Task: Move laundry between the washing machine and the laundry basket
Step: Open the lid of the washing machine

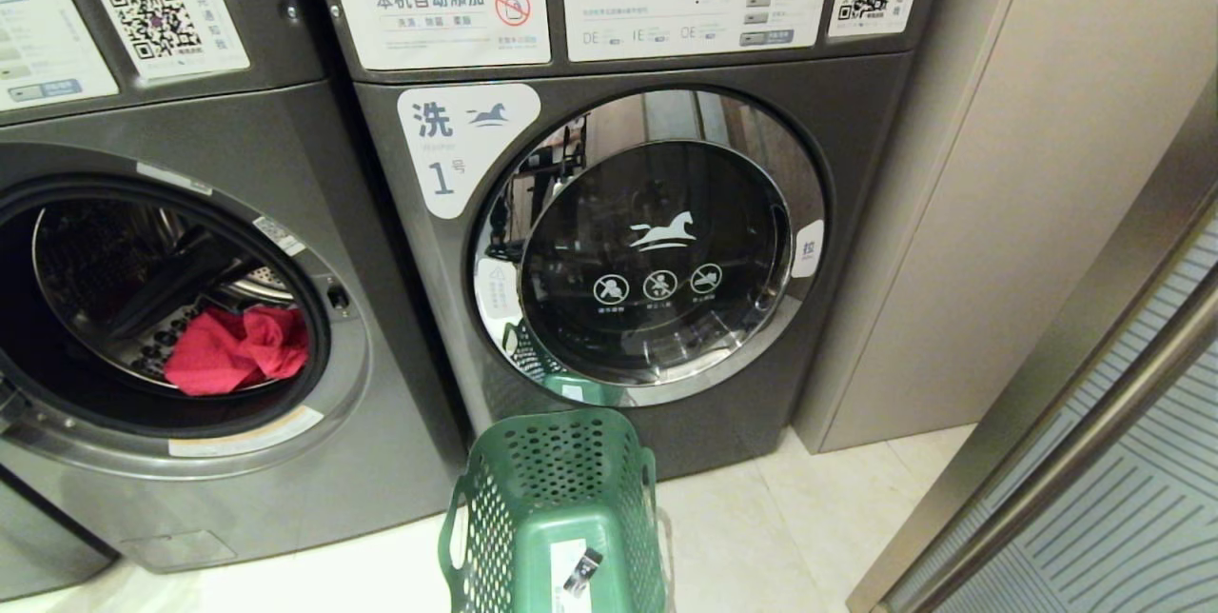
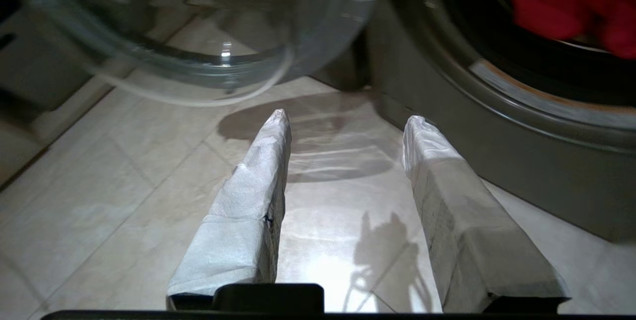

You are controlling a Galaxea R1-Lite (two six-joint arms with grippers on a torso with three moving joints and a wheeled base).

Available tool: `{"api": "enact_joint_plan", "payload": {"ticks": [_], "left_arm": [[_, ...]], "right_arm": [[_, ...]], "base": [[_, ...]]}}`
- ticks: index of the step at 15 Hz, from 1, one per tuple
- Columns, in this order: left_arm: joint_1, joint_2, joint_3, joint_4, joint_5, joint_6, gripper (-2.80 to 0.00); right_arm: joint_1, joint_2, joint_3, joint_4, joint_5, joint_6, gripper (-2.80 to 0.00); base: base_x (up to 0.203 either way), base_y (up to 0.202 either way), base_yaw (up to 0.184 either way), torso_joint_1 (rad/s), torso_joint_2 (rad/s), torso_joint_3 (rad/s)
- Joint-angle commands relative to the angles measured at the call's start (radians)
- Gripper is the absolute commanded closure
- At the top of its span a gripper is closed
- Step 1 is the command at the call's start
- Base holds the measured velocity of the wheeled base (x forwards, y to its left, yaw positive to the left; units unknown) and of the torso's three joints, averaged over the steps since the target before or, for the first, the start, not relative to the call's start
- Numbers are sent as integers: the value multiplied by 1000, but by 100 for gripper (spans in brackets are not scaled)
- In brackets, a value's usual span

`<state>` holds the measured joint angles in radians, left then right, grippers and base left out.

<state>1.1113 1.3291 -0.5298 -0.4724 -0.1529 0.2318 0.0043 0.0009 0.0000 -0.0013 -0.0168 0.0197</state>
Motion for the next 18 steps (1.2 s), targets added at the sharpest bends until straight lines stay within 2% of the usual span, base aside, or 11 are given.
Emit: {"api": "enact_joint_plan", "payload": {"ticks": [1,2,4,6,8,9,11,13,16,18], "left_arm": [[-163,-184,169,-36,1,-8,0],[-232,-224,263,-79,10,-9,0],[-286,-254,365,-204,45,14,0],[-290,-242,372,-252,73,19,0],[-289,-222,354,-269,180,18,0],[-291,-217,369,-307,211,13,0],[-326,-228,394,-352,199,18,0],[-435,-254,395,-352,171,18,0],[-673,-338,432,-351,162,8,0],[-836,-468,490,-322,159,-21,0]], "right_arm": [[0,1,0,0,0,0,0],[0,1,0,0,0,0,0],[0,1,0,0,0,0,0],[2,1,0,0,0,0,0],[0,1,0,0,0,0,0],[0,1,0,0,0,0,0],[0,1,0,0,0,0,0],[2,1,0,0,0,0,0],[0,1,0,0,0,0,0],[0,1,0,0,0,0,0]], "base": [[0,0,0,0,0,0],[0,0,0,0,0,0],[0,0,0,0,0,0],[0,0,0,0,0,0],[0,0,0,0,0,0],[0,0,0,0,0,0],[0,0,0,0,0,0],[0,0,0,0,0,0],[0,0,0,0,0,0],[0,0,0,0,0,0]]}}
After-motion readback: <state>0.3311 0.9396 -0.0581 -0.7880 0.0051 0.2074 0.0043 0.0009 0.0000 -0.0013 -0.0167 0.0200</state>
